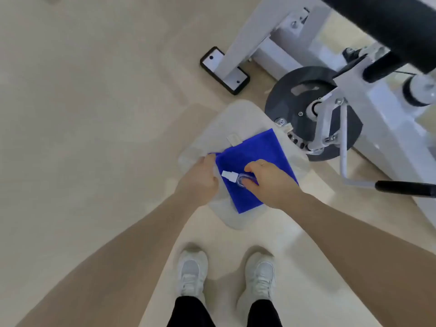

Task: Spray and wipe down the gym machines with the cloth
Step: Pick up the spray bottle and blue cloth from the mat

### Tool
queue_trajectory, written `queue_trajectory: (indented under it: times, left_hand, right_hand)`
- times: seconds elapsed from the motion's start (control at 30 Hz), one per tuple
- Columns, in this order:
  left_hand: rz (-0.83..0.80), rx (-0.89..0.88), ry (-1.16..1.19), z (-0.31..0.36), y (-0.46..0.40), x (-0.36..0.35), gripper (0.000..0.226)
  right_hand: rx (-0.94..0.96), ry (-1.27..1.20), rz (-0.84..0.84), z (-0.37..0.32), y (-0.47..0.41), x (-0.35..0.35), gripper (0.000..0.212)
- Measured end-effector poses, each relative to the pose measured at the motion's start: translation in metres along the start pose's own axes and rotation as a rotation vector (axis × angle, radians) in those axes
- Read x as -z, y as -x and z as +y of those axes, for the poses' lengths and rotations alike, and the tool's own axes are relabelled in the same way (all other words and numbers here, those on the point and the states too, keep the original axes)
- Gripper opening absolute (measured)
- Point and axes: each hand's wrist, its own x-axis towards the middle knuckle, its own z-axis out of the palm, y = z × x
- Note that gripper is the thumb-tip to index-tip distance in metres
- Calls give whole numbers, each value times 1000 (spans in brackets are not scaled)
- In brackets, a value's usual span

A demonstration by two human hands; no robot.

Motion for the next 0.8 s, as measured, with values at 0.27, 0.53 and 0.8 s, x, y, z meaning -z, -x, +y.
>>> queue_trajectory:
  times: [0.27,0.53,0.8]
  left_hand:
    - [73,119,155,-21,-39,-24,44]
    - [-38,112,899,33,3,-29,19]
    - [122,79,753,30,1,-37,20]
  right_hand:
    - [103,131,14,9,-23,-21,34]
    - [-107,-738,133,-1,5,11,28]
    - [70,-405,104,-8,-2,13,26]
